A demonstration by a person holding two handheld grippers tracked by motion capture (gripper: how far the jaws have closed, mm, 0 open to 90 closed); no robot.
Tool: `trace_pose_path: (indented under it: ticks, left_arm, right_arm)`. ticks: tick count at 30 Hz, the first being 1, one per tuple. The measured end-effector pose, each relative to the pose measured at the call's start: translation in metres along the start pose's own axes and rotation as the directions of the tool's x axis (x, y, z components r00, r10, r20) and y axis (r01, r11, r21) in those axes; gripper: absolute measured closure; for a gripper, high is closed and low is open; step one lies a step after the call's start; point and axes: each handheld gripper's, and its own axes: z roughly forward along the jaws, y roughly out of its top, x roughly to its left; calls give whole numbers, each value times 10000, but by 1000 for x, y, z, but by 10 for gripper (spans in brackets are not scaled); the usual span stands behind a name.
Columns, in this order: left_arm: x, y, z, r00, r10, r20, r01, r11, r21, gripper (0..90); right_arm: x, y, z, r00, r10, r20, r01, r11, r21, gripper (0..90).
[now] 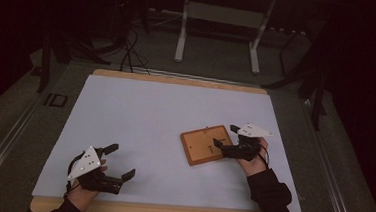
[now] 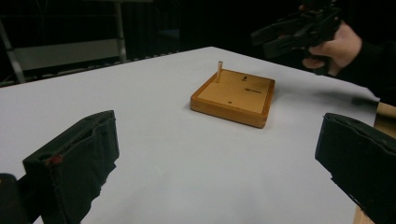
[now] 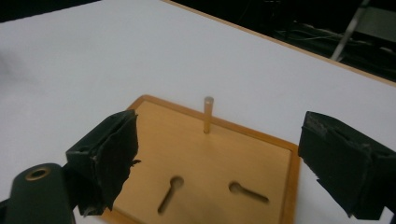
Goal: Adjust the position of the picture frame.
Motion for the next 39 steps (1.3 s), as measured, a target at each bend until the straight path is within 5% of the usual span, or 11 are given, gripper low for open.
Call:
trace_pose_path:
  ticks: [11,20,23,26,39]
  left_arm:
    - [0,0,-1,10000,26,69,-26,10000,-13,0]
    - [0,0,-1,9999,51,93,-51,10000,-18,0]
    - [0,0,-1,9999,59,109,-58,10000,-28,0]
    - [0,-1,-2,9999,28,112,-28,10000,-44,0]
    - [0,-1,-1,9999,15,152,-15,10000,-15,0]
  right_arm:
    - [0,0,44,9980,363,-513,-326,9969,714,228]
    - [1,-3,60,9993,287,-230,-262,9945,1015,324]
    - [1,-2,62,9995,249,-202,-227,9946,1014,424]
    - [0,-2,67,9987,310,-411,-262,9931,1144,619]
    - [1,-6,76,9999,144,-13,-140,9879,1547,841]
